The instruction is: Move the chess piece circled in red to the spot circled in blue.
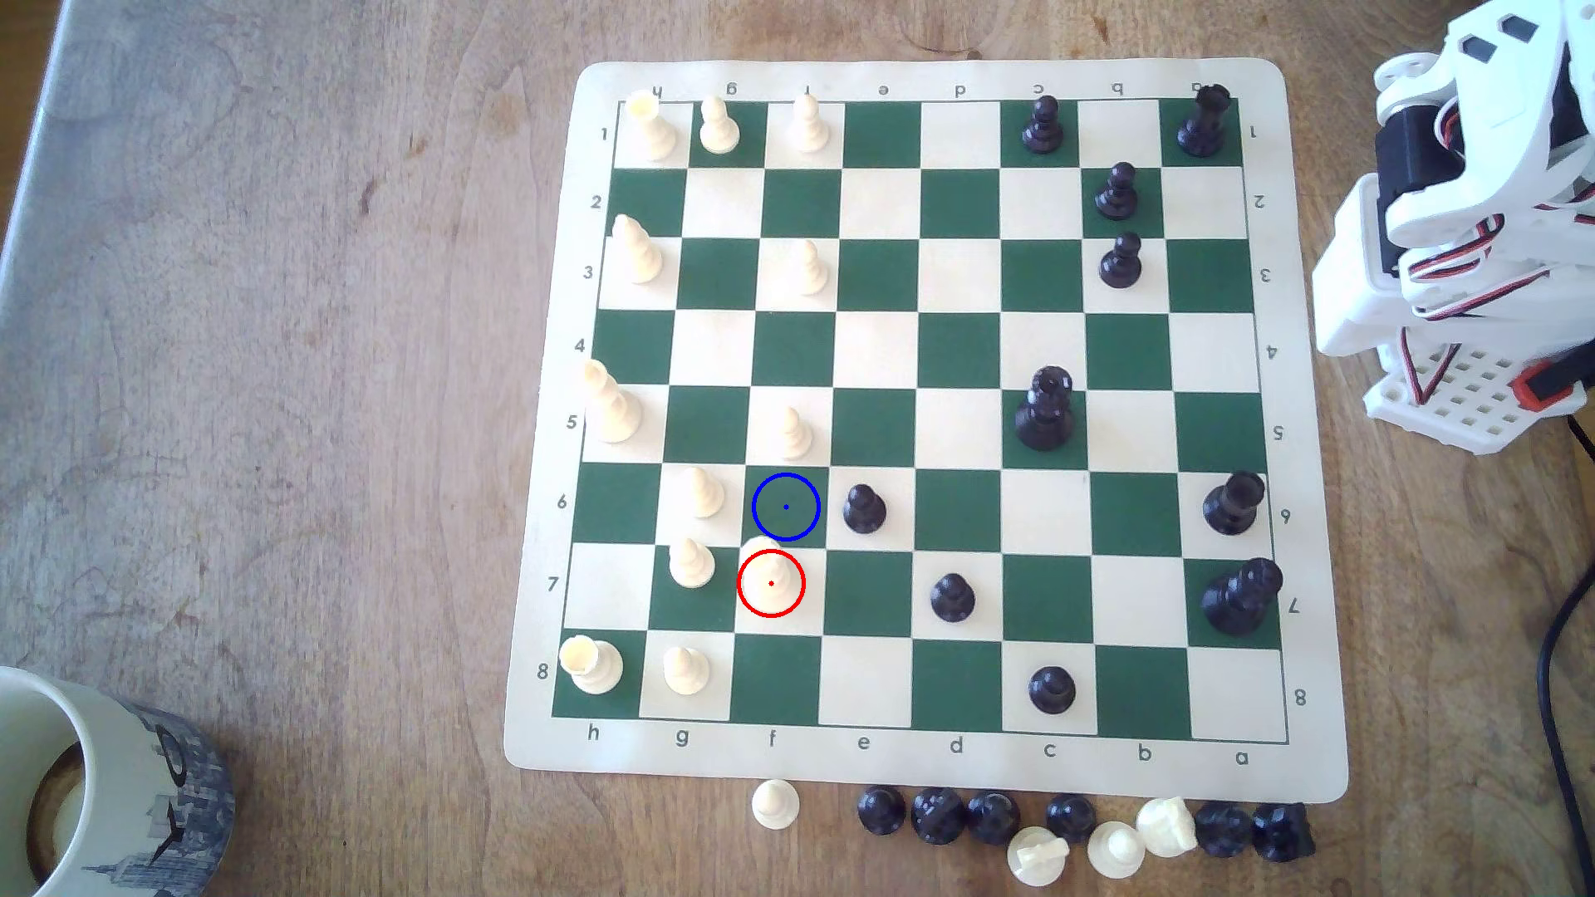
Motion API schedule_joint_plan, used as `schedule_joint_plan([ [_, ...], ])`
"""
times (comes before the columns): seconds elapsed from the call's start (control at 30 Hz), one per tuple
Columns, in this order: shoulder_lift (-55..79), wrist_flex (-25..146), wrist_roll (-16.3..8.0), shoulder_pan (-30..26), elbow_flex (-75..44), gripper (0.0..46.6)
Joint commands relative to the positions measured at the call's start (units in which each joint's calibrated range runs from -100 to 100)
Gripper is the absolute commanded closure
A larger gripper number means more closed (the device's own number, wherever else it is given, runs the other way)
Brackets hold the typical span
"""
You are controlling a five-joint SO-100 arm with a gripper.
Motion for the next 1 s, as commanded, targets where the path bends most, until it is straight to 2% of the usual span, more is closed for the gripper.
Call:
schedule_joint_plan([
  [0.0,-0.28,3.80,0.10,1.13,1.26,46.4],
  [0.17,-0.28,11.01,0.10,1.60,1.26,46.4],
  [0.33,-0.28,34.27,0.05,3.16,1.26,46.4],
  [0.47,-0.28,44.58,-0.34,3.79,0.45,46.4],
  [0.63,-0.20,70.38,-0.34,3.48,-5.72,46.4],
  [0.7,-0.20,85.78,-0.39,3.09,-10.61,46.4],
  [0.77,-0.20,90.37,-0.39,3.71,-12.15,46.4],
  [0.83,-0.20,101.83,-1.47,4.73,-14.78,46.4],
  [0.9,-0.11,105.60,-0.68,4.26,-15.42,46.3],
  [0.93,0.99,111.66,2.44,2.69,-18.68,46.0],
  [0.97,2.69,114.61,2.49,1.60,-21.49,45.9],
])
